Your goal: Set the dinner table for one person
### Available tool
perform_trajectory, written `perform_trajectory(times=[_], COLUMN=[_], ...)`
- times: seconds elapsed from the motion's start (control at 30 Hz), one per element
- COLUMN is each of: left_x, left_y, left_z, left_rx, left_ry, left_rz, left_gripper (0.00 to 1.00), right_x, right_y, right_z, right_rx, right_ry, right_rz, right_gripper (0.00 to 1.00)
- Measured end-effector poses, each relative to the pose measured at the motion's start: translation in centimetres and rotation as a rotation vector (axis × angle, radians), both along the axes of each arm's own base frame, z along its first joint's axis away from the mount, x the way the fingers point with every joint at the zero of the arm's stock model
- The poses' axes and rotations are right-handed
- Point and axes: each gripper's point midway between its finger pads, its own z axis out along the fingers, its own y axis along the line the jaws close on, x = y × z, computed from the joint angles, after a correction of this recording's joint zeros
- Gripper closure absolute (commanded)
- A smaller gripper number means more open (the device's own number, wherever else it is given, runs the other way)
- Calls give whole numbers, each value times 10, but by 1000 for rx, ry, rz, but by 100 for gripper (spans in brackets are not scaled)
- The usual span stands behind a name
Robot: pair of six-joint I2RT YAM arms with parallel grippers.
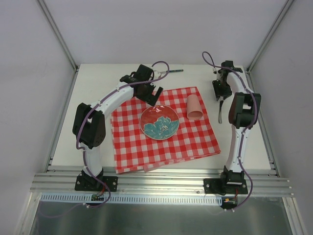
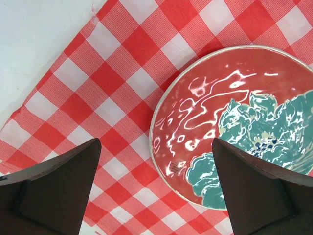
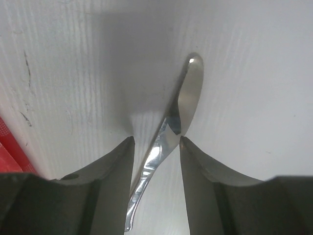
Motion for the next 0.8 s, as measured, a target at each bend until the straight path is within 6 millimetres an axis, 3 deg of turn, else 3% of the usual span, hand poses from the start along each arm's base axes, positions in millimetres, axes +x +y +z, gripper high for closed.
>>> perform_trajectory(times=[0.43, 0.8], left_x=[2, 2], left_y=[-2, -2], left_z=[-1, -1], left_rx=[-4, -2], left_ry=[1, 1], left_rz=[2, 2], left_gripper=[1, 1], right_x=[-1, -1], right_y=[-7, 0], right_z=[6, -7], right_rx=[39, 77], right_ry=[-33, -13], right_rz=[-124, -128], right_gripper=[52, 56])
